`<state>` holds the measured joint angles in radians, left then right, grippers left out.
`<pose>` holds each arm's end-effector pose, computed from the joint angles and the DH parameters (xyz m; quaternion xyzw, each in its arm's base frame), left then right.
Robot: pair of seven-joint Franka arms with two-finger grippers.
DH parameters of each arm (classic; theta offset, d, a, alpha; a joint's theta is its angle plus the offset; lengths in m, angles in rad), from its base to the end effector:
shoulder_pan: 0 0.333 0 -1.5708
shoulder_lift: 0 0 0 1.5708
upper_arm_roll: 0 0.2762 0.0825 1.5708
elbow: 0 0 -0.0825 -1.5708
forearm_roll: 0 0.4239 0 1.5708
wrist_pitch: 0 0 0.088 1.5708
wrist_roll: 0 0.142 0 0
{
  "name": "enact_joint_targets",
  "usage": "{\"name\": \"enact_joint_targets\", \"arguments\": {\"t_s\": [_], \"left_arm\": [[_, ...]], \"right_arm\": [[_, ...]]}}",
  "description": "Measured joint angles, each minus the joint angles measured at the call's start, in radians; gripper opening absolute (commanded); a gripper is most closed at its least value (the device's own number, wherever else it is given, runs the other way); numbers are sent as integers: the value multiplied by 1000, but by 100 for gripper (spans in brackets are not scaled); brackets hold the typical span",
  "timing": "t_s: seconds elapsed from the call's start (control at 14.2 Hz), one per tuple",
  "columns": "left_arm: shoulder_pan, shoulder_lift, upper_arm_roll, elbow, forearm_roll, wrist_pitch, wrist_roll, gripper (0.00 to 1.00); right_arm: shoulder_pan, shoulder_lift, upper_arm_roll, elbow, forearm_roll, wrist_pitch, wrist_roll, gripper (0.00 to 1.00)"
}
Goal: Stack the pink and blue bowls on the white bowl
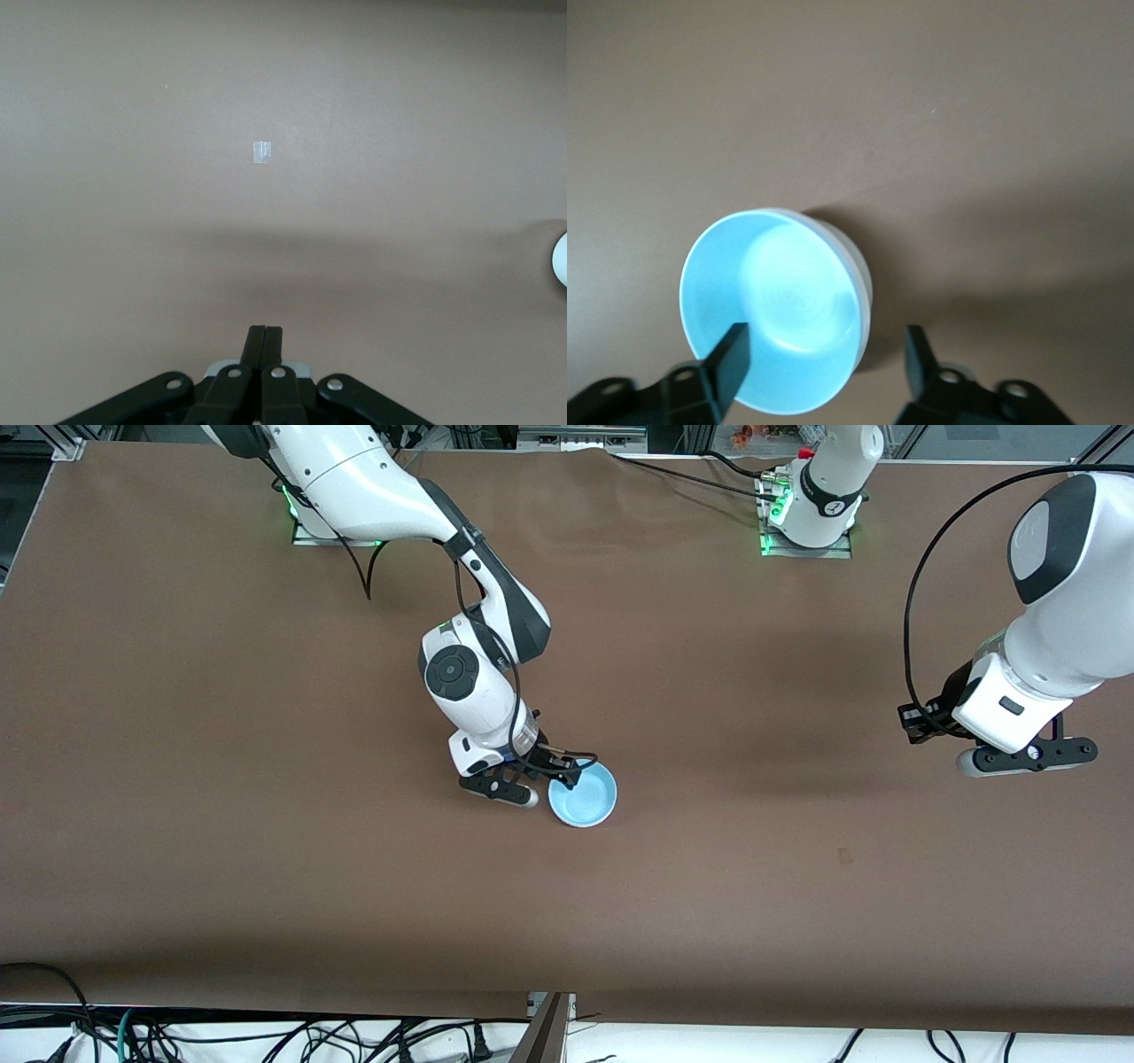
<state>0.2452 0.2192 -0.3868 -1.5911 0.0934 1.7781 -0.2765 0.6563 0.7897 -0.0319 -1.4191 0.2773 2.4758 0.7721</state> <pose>0.6508 -0.0678 0.4290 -0.9981 -0.0613 0.0067 0.0061 0.6170 0.4552 0.1696 -0.9737 0.1625 -0.0446 0.1531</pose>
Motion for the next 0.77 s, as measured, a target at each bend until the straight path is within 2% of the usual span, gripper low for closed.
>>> {"name": "enact_joint_targets", "arguments": {"t_s": [0.21,0.28,0.42,0.56,0.77], "left_arm": [[0,0,0,0,0,1,1,5],[0,0,0,0,0,1,1,8],[0,0,0,0,0,2,1,20],[0,0,0,0,0,4,2,22],[0,0,0,0,0,7,2,53]], "right_arm": [[-5,-28,-63,26,-16,-138,-92,100],[-11,-50,-87,34,-18,-200,-155,100],[-29,-104,-143,38,-22,-339,-309,100],[-45,-156,-224,38,-23,-486,-495,100],[-54,-228,-358,40,-33,-699,-763,100]]}}
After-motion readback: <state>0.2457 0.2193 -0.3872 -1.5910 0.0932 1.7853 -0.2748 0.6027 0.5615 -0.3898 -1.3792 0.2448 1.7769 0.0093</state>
